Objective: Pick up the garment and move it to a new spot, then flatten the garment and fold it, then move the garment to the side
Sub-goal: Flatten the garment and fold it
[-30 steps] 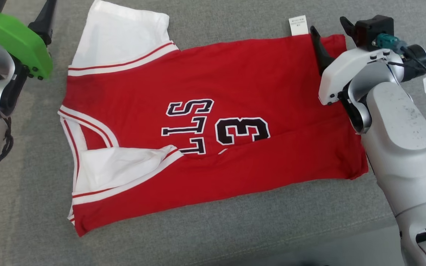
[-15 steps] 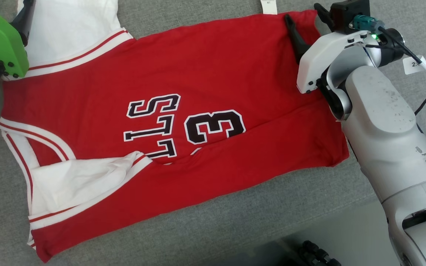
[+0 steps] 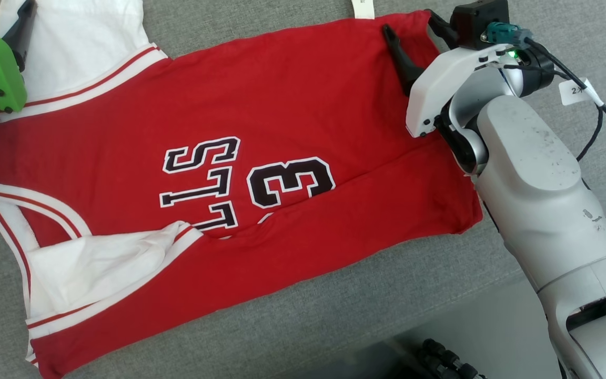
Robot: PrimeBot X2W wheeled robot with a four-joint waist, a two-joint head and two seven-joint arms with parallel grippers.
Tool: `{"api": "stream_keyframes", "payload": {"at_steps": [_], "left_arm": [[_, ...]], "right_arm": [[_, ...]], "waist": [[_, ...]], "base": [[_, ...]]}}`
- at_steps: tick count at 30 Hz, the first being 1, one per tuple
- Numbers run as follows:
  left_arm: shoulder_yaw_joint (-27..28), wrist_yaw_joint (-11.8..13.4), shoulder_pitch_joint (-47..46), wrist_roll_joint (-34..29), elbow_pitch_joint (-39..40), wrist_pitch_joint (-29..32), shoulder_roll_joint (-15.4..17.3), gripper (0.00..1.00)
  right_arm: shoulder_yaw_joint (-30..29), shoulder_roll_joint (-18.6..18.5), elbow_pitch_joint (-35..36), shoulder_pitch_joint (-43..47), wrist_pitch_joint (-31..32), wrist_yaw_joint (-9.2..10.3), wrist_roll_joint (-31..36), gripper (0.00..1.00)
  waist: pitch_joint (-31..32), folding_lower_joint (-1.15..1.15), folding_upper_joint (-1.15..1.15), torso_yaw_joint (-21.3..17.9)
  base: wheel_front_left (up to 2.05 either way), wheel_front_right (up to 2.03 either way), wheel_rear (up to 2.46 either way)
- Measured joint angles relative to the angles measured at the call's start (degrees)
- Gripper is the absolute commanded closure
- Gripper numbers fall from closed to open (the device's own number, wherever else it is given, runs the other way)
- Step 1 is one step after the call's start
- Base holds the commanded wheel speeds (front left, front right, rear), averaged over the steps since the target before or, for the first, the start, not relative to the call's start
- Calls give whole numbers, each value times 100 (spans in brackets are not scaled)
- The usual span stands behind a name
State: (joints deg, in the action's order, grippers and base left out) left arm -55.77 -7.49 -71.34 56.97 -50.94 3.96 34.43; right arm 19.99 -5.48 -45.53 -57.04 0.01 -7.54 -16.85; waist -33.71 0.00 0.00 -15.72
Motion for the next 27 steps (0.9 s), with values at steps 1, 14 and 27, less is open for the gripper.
{"api": "stream_keyframes", "payload": {"at_steps": [1, 14, 27], "left_arm": [[-57, 0, -12, 27, 9, 51, -7, 33], [-176, -4, -153, 642, 136, -703, -158, 100], [-326, -4, 495, 1282, 1432, -1697, -5, 100]], "right_arm": [[3, -15, 12, 0, 14, 0, -32, 7], [-135, -244, 49, -77, -322, 0, -149, 100], [-236, -633, -230, 443, -1062, 1, -232, 100]], "waist": [[5, 0, 0, 2], [102, 0, 0, 296], [602, -1, 0, 855]], "base": [[0, 0, 0], [0, 0, 0], [0, 0, 0]]}}
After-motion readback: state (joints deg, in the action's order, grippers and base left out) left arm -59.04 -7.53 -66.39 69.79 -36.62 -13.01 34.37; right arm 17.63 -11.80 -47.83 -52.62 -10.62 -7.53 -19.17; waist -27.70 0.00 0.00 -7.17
